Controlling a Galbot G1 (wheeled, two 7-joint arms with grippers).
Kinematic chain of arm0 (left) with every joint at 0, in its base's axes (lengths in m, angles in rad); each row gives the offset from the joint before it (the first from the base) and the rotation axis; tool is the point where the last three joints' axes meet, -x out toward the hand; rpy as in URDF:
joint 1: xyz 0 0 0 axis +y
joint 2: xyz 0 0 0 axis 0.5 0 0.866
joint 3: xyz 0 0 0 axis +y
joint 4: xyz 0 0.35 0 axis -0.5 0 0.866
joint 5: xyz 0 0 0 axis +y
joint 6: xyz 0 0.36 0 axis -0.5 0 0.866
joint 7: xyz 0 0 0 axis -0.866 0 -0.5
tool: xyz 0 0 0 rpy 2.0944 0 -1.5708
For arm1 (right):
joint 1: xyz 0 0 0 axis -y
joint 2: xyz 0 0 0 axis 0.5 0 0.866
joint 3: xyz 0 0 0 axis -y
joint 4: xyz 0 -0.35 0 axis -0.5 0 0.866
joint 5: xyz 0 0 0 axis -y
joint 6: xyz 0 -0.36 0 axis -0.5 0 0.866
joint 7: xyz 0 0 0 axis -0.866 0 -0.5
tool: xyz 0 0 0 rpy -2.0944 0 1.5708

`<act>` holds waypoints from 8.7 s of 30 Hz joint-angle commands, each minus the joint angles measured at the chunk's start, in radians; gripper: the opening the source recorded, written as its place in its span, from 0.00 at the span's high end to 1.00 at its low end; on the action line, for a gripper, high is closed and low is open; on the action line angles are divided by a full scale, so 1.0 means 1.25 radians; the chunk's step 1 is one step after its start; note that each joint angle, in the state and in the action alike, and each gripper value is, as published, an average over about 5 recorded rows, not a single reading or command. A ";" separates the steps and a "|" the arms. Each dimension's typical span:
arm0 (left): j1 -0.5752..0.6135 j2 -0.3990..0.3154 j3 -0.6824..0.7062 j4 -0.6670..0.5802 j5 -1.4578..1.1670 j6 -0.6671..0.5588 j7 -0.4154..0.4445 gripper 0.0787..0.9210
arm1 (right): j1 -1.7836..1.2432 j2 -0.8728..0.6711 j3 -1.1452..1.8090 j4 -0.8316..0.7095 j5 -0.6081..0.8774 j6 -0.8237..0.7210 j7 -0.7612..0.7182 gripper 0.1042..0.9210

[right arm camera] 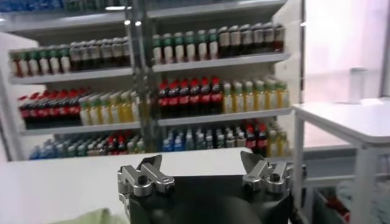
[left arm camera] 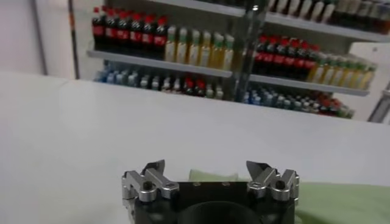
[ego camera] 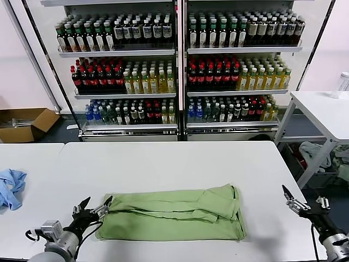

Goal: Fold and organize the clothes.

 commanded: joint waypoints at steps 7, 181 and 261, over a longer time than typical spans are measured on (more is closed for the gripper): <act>-0.008 -0.085 0.104 0.010 0.040 0.055 -0.168 0.12 | -0.009 0.003 0.036 -0.013 0.058 0.014 0.021 0.12; -0.090 0.026 -0.030 0.129 0.016 0.071 0.141 0.90 | -0.004 0.034 0.002 -0.025 0.041 0.032 -0.008 0.12; -0.274 0.020 0.054 -0.047 -0.181 0.025 0.019 0.33 | 0.097 -0.077 -0.383 0.084 -0.052 -0.120 0.034 0.12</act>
